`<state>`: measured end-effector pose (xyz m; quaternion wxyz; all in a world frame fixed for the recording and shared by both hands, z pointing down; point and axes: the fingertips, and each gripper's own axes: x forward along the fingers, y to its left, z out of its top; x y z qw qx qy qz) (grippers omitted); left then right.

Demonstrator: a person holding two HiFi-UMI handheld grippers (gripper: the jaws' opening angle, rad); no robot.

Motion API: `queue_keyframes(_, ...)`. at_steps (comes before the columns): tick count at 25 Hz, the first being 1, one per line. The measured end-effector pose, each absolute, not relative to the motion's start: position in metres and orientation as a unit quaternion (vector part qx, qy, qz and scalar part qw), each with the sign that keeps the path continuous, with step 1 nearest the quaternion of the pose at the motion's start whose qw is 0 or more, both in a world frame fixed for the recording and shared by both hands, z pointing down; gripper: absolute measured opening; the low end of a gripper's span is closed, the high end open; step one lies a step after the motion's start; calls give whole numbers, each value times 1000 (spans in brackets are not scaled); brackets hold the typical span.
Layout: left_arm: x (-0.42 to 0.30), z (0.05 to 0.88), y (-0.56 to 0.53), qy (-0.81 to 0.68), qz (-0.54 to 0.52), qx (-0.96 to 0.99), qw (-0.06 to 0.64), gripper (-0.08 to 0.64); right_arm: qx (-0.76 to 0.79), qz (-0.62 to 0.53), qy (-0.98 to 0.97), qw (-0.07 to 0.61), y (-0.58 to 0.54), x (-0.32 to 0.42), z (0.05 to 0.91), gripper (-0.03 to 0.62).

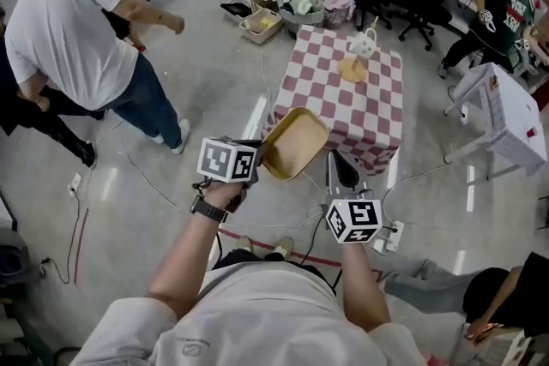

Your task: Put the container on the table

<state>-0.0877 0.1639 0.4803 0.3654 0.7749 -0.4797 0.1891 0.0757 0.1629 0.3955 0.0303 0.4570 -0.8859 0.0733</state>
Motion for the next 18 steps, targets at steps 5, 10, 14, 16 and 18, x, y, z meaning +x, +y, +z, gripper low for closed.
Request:
queue_keyframes(5,-82,485,158,-491,178,766,374,31,456,82,-886,20,157,93,394,9)
queue_keyframes(10,-77,486,153,-495,174,761,382,31,449,82,-890,18,154,96,390,9)
queue_keyframes(14,-77,489,140,-497,172,758,386,31,450,82,-889,17,142,96,389,9)
queue_keyframes(16,-79,492,130,-497,167,758,389,31,452,81,-888,18,134,96,390,9)
queue_keyframes(18,-80,495,117,-495,164,758,391,31,456,80,-886,19,124,95,390,9)
